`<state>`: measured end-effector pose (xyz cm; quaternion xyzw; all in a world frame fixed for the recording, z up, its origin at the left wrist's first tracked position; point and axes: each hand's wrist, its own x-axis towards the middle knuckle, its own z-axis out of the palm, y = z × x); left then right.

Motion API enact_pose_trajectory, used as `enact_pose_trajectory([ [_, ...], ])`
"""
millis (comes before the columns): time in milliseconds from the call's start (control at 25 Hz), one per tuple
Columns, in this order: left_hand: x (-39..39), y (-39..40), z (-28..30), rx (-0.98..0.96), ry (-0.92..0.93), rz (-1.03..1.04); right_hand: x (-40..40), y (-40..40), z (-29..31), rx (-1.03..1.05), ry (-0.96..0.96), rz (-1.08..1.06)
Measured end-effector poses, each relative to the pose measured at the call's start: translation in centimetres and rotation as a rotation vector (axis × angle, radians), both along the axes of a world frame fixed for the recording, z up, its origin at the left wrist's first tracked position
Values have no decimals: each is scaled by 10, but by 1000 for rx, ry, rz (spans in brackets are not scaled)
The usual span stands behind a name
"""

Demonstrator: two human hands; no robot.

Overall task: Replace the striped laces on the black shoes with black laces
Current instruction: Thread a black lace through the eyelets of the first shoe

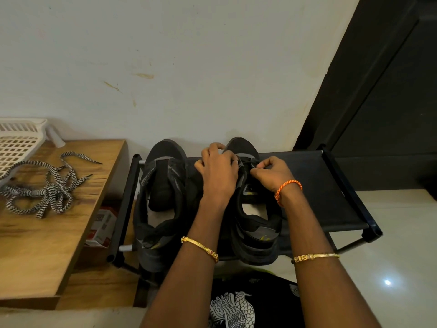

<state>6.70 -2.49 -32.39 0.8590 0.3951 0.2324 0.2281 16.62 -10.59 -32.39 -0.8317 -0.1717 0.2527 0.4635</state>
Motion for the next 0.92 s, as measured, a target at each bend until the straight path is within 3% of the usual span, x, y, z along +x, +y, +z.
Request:
enact_pose_trajectory([
  [120,-3,1,2,5,20,50,-2,0,-2,22,-7,-22],
  [480,-40,22,27,53,-143,526,-3,-9,-3,86,23,-44],
  [560,-39,20,28,88,-127,458,-3,-8,-3,87,21,-38],
  [720,-18,2,19,144,54,31,-1,-6,-3,72,13,-19],
  [920,-1,-3,4,91,110,7,1,-6,-3,64,21,8],
])
